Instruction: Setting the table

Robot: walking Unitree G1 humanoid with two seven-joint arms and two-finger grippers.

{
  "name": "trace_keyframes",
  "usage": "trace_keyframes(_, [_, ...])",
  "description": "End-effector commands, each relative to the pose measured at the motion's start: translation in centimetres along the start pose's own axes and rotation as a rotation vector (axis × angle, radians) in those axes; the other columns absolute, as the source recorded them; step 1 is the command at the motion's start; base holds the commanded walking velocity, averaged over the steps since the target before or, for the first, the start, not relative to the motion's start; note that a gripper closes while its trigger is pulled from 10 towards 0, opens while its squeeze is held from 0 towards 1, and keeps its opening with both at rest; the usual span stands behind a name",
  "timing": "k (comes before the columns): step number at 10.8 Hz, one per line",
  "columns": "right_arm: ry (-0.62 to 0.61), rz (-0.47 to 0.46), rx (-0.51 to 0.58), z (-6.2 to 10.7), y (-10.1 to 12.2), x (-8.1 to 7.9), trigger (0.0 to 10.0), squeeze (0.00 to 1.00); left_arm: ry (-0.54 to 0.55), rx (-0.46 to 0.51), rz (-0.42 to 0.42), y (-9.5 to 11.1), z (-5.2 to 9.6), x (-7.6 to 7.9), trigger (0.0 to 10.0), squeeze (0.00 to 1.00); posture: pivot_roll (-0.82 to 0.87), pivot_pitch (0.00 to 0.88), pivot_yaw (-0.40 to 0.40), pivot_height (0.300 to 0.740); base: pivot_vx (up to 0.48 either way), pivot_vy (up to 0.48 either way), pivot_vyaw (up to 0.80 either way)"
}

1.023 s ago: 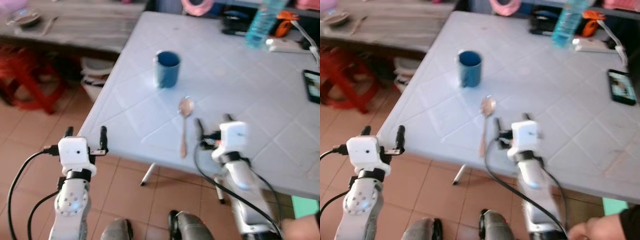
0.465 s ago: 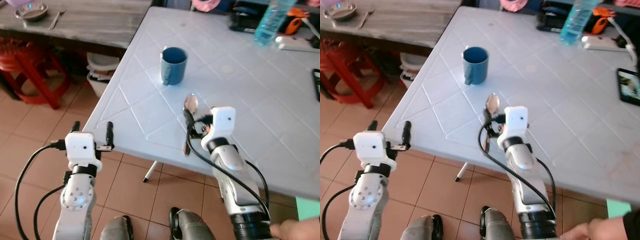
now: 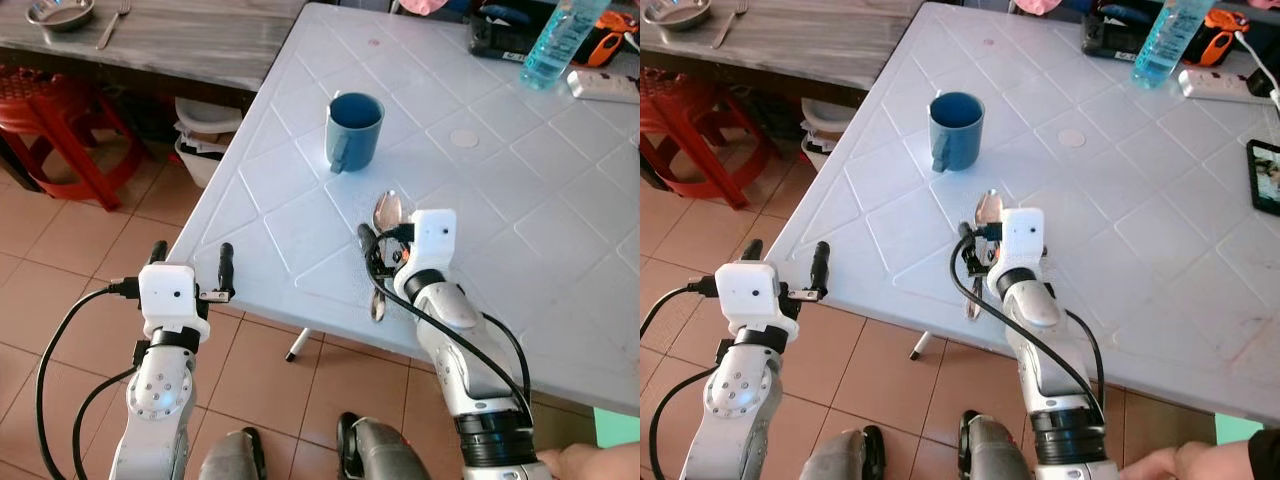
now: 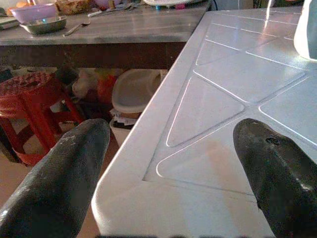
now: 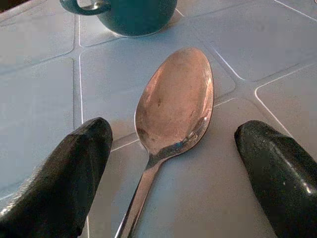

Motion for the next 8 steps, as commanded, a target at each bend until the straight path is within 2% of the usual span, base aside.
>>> trace_keyframes(1, [-0.033, 0.007, -0.069, 0.4, -0.8, 0.7, 10.0, 0.00, -0.008, -0.022, -0.012, -0.4, 0.3, 0.0, 10.0, 0.00, -0.02, 0.223, -0.017, 0.740, 0.000, 0.000, 0.00])
trace_keyframes(3, [-0.062, -0.011, -0.119, 0.5, -0.6, 0.7, 10.0, 0.00, -0.019, -0.027, -0.009, -0.5, 0.4, 0.1, 10.0, 0.00, -0.02, 0.226, -0.016, 0.740, 0.000, 0.000, 0.00])
trace_keyframes(4, [-0.045, -0.062, -0.168, 0.1, -0.6, -0.2, 10.0, 0.00, -0.029, -0.022, -0.008, -0.4, 0.3, 0.3, 10.0, 0.00, -0.03, 0.231, -0.018, 0.740, 0.000, 0.000, 0.00])
trace_keyframes(5, [-0.032, -0.077, -0.172, 0.0, -0.3, -0.6, 10.0, 0.00, -0.030, -0.022, -0.008, -0.4, 0.2, 0.3, 10.0, 0.00, -0.03, 0.231, -0.019, 0.740, 0.000, 0.000, 0.00])
trace_keyframes(7, [0.000, -0.086, -0.257, -0.3, -0.6, -1.9, 10.0, 0.00, -0.035, -0.025, -0.005, -0.5, 0.2, 0.5, 10.0, 0.00, -0.03, 0.229, -0.028, 0.740, 0.000, 0.000, 0.00])
trace_keyframes(8, [0.053, -0.066, -0.294, -0.6, -0.7, -3.2, 9.6, 0.00, -0.040, -0.025, 0.000, -0.5, 0.2, 0.8, 10.0, 0.00, -0.03, 0.229, -0.031, 0.740, 0.000, 0.000, 0.00])
Point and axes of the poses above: a point about 5 cm out from each wrist's last joint towards the gripper, its own z axis pointing back from the gripper into the wrist, its own y axis along the axis of the wrist's last joint, x = y × z, the point moved 1 cm from there along -z, pointing out of the wrist towards the gripper, and after that the axes turned 8 degrees about -z, right-handed, at the moved point
